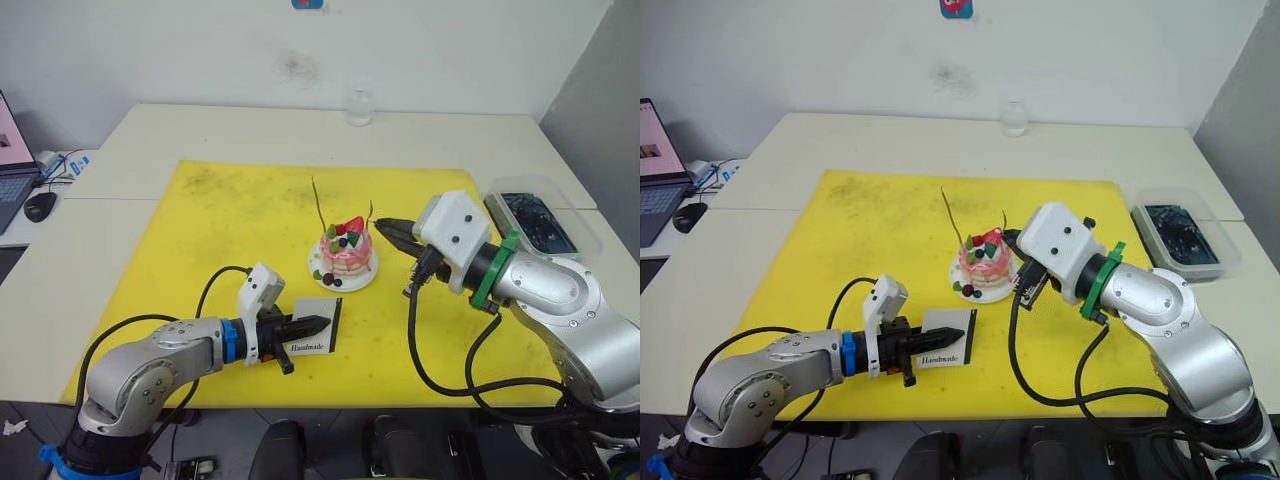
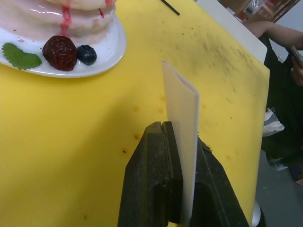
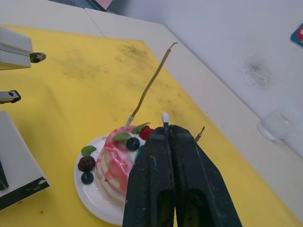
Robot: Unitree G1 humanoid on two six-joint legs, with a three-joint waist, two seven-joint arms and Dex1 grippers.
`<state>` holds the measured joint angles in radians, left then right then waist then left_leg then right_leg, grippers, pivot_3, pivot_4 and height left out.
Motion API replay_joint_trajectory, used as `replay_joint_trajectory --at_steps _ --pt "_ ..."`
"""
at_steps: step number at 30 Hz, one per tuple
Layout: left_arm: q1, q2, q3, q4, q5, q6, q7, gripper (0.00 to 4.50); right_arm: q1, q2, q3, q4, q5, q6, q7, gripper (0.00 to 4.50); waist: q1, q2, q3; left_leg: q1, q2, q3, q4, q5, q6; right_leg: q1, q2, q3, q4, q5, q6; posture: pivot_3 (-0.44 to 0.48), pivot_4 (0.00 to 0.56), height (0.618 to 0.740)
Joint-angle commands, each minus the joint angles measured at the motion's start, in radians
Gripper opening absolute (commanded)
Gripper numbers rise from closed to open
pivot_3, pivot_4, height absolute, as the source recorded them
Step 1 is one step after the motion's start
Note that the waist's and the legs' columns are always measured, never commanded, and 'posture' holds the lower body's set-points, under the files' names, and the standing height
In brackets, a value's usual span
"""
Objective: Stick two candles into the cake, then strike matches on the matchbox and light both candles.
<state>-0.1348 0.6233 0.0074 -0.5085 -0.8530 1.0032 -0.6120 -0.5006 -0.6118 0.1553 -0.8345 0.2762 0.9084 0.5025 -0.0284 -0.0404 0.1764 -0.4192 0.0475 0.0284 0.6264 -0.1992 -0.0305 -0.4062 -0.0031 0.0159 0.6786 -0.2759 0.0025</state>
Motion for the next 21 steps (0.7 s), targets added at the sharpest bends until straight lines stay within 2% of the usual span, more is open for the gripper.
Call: replay_joint_trajectory --at_steps 1,11,21 --pt "-0.008 -0.008 0.002 -0.013 0.005 -0.02 -0.001 0.0 -0.019 -0.009 0.0 -0.006 -0.002 -0.031 0.012 0.02 0.0 0.0 0.0 0.0 0.0 0.0 0.0 0.0 0.0 0.0 0.0 0.0 0.0 0.0 0.0 0.0 0.15 0.74" --pt "-0.034 -0.025 -0.001 -0.015 -0.022 0.001 0.001 0.0 -0.011 -0.026 0.007 0.008 -0.013 -0.06 0.025 0.02 0.0 0.0 0.0 0.0 0.0 0.0 0.0 0.0 0.0 0.0 0.0 0.0 0.0 0.0 0.0 0.0 0.15 0.74" --pt "-0.136 -0.107 0.075 0.045 -0.18 0.12 0.089 0.0 0.085 -0.076 0.002 -0.035 0.011 -0.076 0.059 0.02 0.001 0.0 0.0 0.0 0.0 0.0 0.0 0.0 0.0 0.0 0.0 0.0 0.0 0.0 0.0 0.0 0.15 0.74"
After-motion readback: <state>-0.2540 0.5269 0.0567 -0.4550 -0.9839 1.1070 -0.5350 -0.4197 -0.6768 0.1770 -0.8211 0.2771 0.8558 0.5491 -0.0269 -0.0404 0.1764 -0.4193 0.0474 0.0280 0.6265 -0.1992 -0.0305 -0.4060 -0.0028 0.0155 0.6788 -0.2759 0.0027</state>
